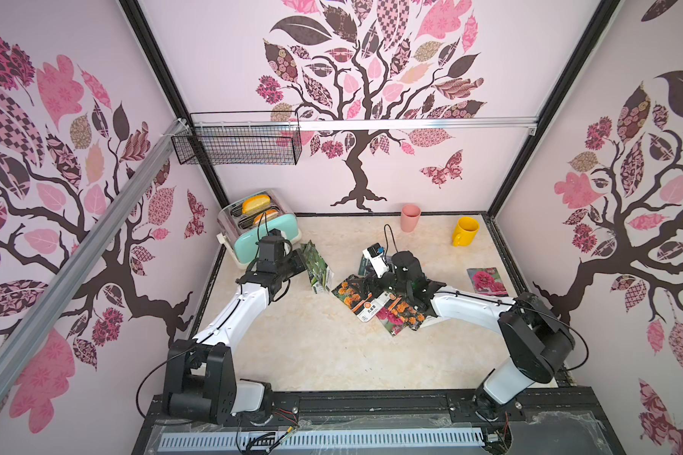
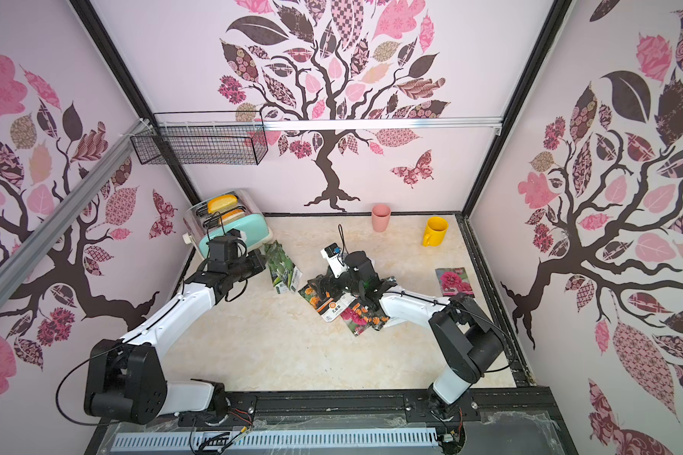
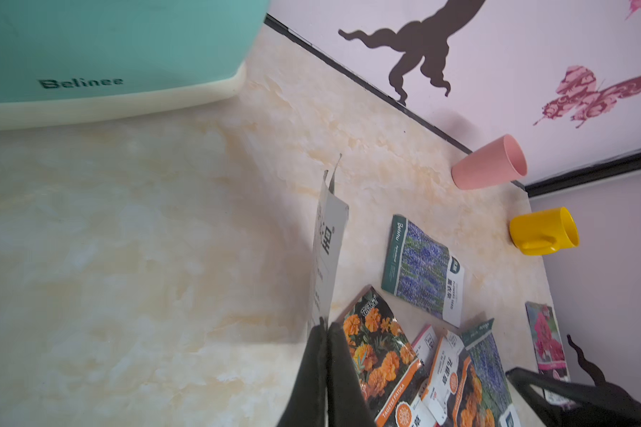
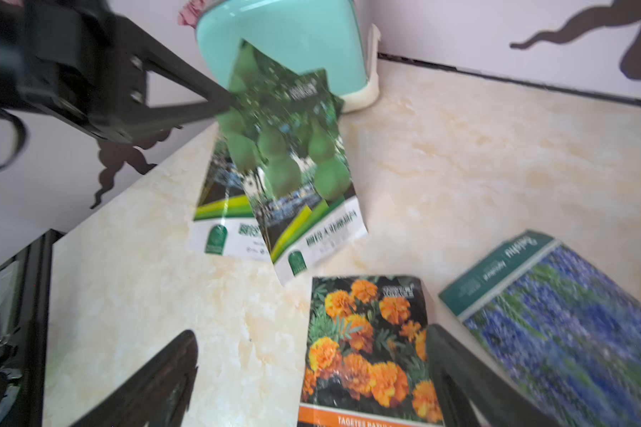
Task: Arrange the seed packets in a row
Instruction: Pick up the seed packet from the center of the board, then place the seed packet at the center of the board.
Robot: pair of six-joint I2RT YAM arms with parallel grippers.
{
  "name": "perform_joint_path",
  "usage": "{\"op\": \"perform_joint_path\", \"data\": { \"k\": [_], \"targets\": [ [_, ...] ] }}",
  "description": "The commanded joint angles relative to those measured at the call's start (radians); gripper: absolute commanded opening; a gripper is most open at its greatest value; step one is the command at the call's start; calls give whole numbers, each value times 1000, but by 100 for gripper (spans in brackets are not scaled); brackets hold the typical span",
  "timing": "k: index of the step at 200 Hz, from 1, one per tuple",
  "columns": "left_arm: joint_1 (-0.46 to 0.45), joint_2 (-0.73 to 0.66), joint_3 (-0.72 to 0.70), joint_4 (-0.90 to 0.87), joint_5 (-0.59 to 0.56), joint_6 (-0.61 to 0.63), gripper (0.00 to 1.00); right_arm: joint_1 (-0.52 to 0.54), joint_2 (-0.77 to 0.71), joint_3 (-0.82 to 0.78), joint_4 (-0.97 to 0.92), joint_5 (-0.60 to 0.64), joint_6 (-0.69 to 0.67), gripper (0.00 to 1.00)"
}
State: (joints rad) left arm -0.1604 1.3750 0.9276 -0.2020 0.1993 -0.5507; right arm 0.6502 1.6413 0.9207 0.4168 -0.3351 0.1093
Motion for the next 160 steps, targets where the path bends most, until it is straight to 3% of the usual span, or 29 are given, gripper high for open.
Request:
{"op": "perform_joint_path", "data": {
  "k": [1,21,76,160],
  "targets": [
    [3,60,14,18,127,42,0,-87,75,40,64,-205,1,98],
    [3,103,43,-11,165,73,0,-145,147,67,118,-340,45,96],
    [3,95,21,47,276,63,0,-158,335,225,28,-451,-46,98],
    [-6,56,-23,105,329,37,0,-171,531,417,-4,-478,-73,100]
  ]
}}
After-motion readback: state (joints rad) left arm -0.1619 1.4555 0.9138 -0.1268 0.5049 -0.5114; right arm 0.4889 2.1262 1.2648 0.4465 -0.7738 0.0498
